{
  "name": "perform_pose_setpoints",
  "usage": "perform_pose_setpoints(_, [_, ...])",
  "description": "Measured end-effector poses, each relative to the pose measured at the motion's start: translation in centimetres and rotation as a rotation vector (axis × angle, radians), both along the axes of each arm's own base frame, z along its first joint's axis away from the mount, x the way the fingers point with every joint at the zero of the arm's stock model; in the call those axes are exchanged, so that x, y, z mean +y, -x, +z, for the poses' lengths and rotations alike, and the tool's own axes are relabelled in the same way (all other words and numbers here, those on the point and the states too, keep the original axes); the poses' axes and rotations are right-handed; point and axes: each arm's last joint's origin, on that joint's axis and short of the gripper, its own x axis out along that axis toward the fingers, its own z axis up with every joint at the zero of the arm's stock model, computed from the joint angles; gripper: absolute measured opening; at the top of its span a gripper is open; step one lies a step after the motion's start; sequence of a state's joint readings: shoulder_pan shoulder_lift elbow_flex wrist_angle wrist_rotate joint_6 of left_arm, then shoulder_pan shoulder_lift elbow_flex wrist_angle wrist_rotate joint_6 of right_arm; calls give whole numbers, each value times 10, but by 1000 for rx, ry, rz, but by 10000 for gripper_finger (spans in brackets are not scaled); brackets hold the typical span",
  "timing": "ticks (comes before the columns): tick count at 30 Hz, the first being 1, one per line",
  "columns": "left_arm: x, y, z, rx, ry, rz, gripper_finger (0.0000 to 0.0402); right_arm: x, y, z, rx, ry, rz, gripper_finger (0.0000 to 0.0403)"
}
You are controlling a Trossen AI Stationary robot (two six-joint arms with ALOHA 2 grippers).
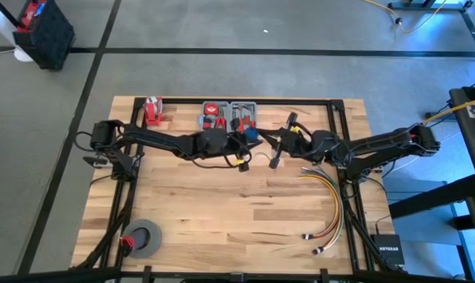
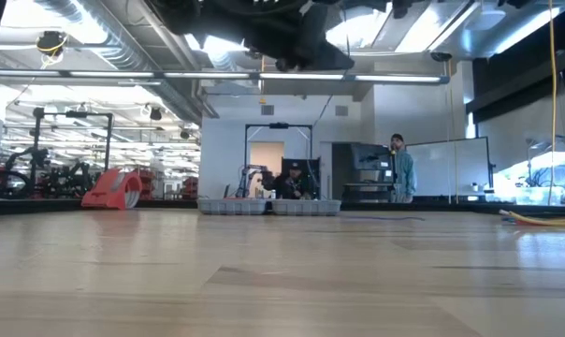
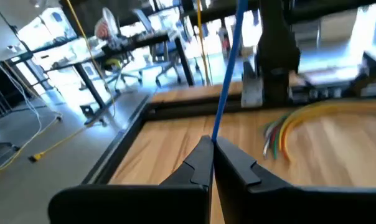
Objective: Coil cords
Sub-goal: Coil the blue wire into the black spool
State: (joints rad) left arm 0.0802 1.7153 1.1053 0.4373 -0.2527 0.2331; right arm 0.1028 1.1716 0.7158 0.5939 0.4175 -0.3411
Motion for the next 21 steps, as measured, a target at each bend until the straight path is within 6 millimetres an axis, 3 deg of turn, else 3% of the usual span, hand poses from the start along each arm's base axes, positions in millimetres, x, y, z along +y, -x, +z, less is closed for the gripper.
perform_pose_setpoints(11, [0,5,-17,237,-83,-26,3,12,9,1,43,22,26,5])
perform_pose_setpoints(21, [1,6,-21,269,-85,-26,3,28,26,15,-4,53,25,5])
